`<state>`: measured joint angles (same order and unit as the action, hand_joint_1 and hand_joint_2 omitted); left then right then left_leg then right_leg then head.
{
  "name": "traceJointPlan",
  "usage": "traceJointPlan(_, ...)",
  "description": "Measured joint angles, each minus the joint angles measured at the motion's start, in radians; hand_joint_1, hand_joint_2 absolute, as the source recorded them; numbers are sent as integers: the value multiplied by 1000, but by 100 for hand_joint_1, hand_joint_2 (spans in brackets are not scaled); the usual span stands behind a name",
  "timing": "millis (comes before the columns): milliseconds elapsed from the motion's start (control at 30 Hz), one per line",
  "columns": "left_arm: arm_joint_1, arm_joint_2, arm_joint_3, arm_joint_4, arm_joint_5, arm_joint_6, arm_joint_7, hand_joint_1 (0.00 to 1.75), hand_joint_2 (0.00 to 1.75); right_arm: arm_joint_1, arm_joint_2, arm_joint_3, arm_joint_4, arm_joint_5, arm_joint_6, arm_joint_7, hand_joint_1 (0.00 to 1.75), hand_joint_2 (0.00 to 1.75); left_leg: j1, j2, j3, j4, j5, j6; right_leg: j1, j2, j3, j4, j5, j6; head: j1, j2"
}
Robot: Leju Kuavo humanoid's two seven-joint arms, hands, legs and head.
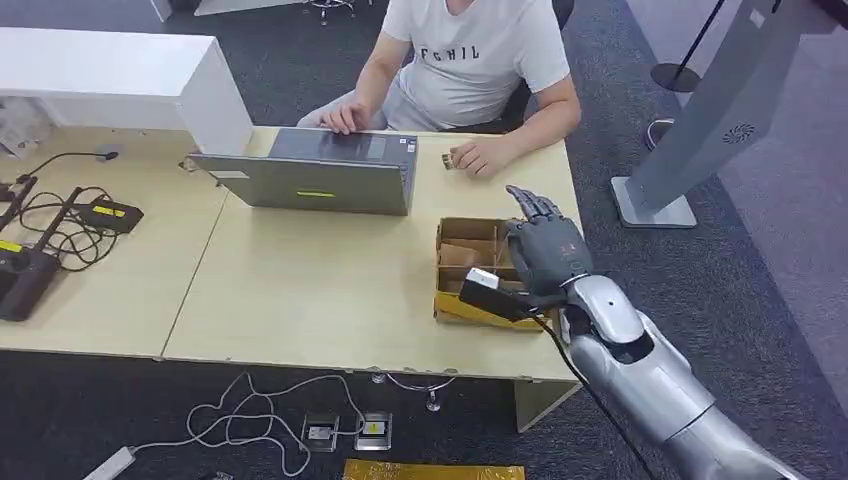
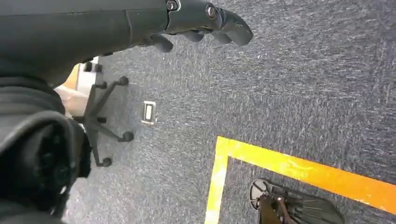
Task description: Pass the card to the sensor for recognition and then transmit it.
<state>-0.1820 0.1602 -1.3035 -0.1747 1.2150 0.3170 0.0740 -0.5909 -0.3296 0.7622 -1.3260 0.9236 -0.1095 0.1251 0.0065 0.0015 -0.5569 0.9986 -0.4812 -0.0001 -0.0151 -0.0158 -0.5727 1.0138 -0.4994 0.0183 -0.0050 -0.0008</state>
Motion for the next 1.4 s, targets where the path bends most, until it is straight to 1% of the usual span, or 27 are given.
traceJointPlan(100,-1,-2,0,0,-2,0,0,0,0,-2,5,-4,-15,3,-16,-1,175,175,0,0,0,0,0,0,0,0,0,0,0,0,0,0)
traceJointPlan(233,-1,-5,0,0,-3,0,0,0,0,-6,10,-32,-32,13,-52,-18,175,175,0,0,0,0,0,0,0,0,0,0,0,0,0,0)
traceJointPlan(333,-1,-5,0,0,-3,0,0,0,0,-11,11,-51,-43,19,-64,-29,175,175,0,0,0,0,0,0,0,0,0,0,0,0,0,0)
traceJointPlan(433,-1,-7,0,0,-3,0,0,0,0,-16,13,-60,-46,19,-71,-33,175,175,0,0,0,0,0,0,0,0,0,0,0,0,0,0)
traceJointPlan(767,-2,-10,0,0,-7,1,2,0,0,-21,32,-90,-40,41,-127,-59,175,175,0,0,0,0,0,0,0,0,0,0,0,0,0,0)
traceJointPlan(967,-9,-11,-7,0,-19,1,19,0,0,-68,59,-106,48,63,-178,-95,175,175,0,0,-1,0,0,0,0,0,0,0,0,0,0,0)
traceJointPlan(1133,-14,-14,-15,0,-28,0,19,0,0,-142,103,-122,186,127,-255,-127,175,175,0,0,0,0,0,0,0,0,0,0,0,0,0,0)
traceJointPlan(1267,-17,-16,-21,0,-32,-4,19,0,0,-165,128,-126,263,143,-259,-131,175,175,0,0,-1,0,0,0,0,-1,0,0,0,0,0,0)
traceJointPlan(1400,-23,-17,-27,0,-43,-13,21,0,0,-194,142,-126,331,157,-257,-127,175,175,0,0,-1,0,0,0,0,-1,0,0,0,0,0,0)
